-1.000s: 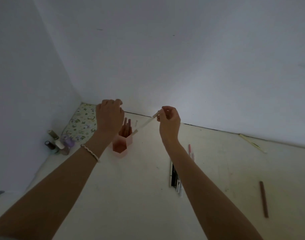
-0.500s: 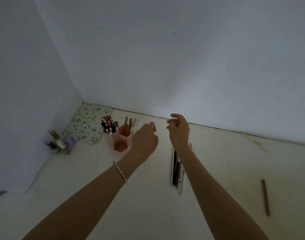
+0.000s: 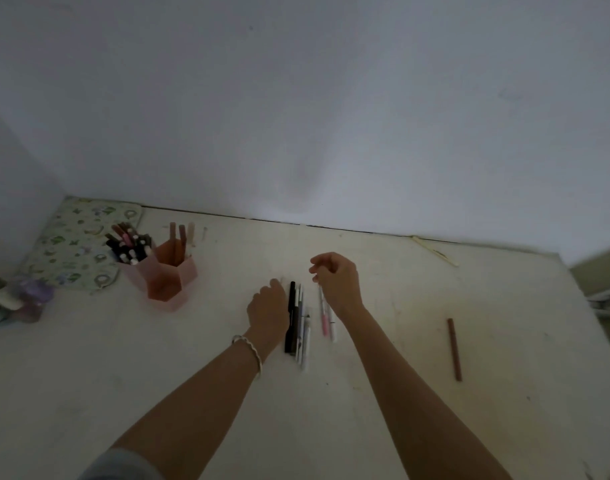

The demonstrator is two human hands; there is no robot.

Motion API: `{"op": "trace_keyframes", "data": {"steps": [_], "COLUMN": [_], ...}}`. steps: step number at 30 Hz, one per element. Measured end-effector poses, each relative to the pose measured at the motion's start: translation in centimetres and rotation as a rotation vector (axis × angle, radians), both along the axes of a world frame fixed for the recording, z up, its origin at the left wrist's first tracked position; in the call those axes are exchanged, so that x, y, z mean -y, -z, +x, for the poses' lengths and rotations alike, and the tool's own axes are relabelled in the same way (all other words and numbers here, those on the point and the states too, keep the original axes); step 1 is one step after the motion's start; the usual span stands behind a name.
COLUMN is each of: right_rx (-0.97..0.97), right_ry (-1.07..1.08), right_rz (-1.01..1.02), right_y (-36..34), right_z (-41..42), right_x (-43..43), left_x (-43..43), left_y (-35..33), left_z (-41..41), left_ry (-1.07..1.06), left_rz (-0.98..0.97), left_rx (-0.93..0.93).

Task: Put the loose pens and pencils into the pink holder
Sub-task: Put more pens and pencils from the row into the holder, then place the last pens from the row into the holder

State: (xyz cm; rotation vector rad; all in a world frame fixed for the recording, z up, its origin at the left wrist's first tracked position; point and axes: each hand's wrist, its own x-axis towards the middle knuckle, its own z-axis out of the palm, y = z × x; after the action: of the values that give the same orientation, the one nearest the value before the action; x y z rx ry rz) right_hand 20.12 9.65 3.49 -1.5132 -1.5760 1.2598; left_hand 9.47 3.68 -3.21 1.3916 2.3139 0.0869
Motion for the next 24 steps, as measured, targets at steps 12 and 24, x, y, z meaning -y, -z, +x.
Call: {"op": "trace_keyframes", "data": {"steps": [12,24], "right_rx": [0.808,0.092], "right_ry": [-0.281,-0.049], "right_rz": [0.04,0.045], "right_y": [5.3,-0.9], "right_z": [-4.5,-10.6], "right_x": [-1.8,-3.4], "left_x": [-1.1,1.3], "left_y": [-7.5,-12.8], "left_z": [-8.8,-17.5], "left_ry": [-0.092,-0.272], "left_rz": [0.367,0.899], "left_rx": [0.26,0.183]}}
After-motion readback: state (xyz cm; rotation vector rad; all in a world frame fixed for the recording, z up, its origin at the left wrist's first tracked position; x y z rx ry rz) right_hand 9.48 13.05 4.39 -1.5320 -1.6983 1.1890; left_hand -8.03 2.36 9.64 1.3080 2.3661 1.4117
